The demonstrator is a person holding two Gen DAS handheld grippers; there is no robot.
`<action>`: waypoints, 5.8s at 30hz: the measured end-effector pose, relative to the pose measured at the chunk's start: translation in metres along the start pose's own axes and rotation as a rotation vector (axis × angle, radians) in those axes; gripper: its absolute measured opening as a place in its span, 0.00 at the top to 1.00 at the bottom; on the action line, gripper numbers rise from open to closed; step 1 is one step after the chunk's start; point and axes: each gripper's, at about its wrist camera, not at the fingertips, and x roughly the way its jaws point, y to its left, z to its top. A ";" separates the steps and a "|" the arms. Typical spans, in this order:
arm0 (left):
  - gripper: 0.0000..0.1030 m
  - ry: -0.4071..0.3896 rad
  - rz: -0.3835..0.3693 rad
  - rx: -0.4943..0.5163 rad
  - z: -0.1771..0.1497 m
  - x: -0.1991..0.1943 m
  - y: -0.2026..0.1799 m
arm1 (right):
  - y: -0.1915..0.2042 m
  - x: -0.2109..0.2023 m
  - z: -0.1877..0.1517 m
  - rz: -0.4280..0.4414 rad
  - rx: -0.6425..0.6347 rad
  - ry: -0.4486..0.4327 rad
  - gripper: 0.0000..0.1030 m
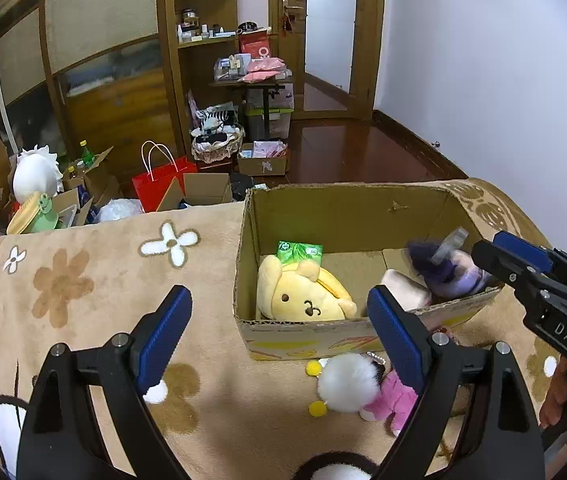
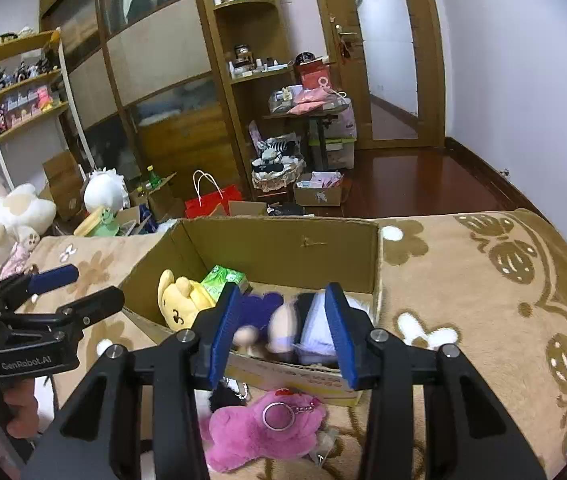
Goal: Organize soft objects
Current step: 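Lower both tools toward the pink bear and white pompom beside the box, then grasp the white pompom with left tool while right tool grasps pink bear, then lift pompom and pink bear into the box and open both tools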
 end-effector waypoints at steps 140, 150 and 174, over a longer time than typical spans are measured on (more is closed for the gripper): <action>0.69 -0.098 -0.108 0.045 -0.002 -0.045 -0.022 | 0.002 -0.050 -0.040 0.023 0.069 -0.036 0.11; 0.69 -0.174 -0.079 0.108 0.029 -0.024 -0.030 | 0.003 -0.047 -0.006 0.015 0.040 -0.157 0.11; 0.66 0.075 -0.069 0.096 0.013 0.053 -0.032 | -0.001 0.027 -0.005 0.021 -0.019 -0.037 0.10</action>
